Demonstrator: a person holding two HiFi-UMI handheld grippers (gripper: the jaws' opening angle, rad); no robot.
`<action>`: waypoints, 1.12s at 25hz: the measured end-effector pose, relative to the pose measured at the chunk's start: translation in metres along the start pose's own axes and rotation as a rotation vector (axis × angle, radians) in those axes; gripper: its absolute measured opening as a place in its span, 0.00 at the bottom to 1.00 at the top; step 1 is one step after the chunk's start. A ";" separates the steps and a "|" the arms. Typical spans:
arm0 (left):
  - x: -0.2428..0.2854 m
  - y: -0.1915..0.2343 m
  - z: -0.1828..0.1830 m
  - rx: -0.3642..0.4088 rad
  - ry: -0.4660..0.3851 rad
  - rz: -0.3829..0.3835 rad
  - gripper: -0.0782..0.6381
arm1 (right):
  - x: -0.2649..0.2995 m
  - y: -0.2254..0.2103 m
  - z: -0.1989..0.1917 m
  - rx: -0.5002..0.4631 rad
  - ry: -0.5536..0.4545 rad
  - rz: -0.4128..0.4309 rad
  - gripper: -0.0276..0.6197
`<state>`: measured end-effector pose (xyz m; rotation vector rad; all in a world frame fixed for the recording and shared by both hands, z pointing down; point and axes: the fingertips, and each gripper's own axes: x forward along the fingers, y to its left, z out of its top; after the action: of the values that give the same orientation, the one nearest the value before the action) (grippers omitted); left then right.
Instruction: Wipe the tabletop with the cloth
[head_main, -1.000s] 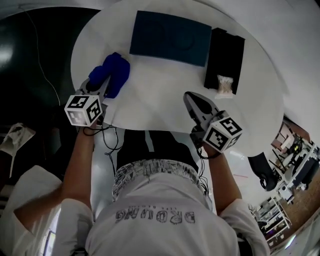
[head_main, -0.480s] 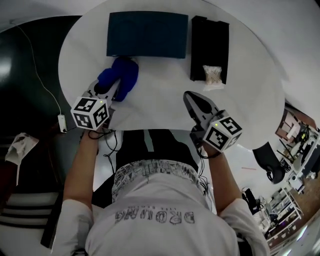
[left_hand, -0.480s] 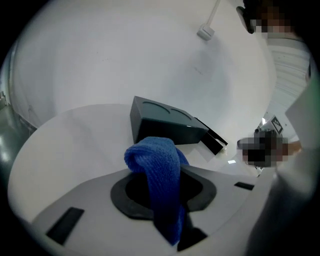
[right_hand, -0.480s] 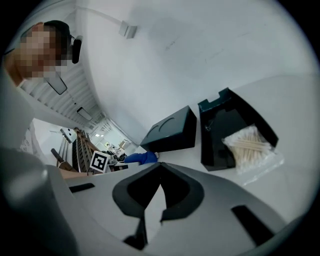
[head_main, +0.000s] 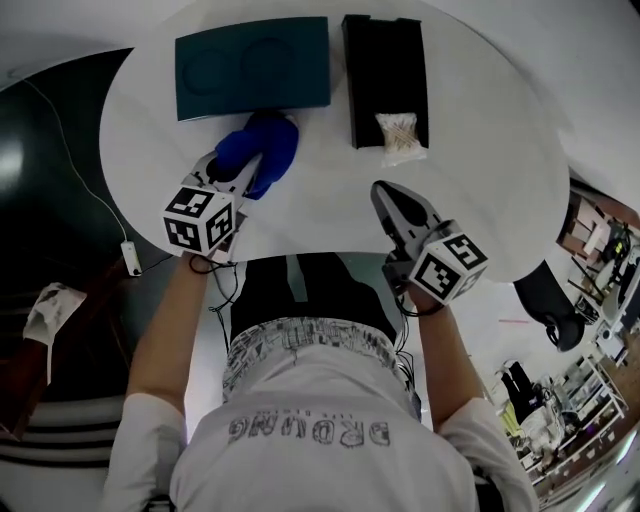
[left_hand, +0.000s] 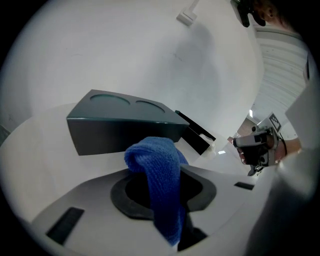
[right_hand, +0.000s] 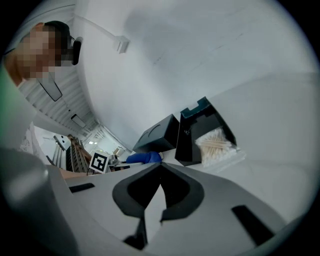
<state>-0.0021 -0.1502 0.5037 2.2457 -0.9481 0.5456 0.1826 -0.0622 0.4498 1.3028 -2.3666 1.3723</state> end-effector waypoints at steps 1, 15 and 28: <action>0.004 -0.005 0.001 0.005 0.003 -0.006 0.28 | -0.003 -0.003 0.000 0.006 -0.010 -0.002 0.05; 0.047 -0.063 0.004 0.085 0.042 -0.100 0.28 | -0.041 -0.028 -0.007 0.050 -0.061 -0.061 0.05; 0.044 -0.068 0.009 0.043 -0.006 -0.124 0.28 | -0.030 -0.013 -0.006 0.024 -0.030 -0.047 0.05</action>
<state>0.0789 -0.1410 0.4959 2.3275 -0.8006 0.5081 0.2094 -0.0415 0.4480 1.3856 -2.3302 1.3822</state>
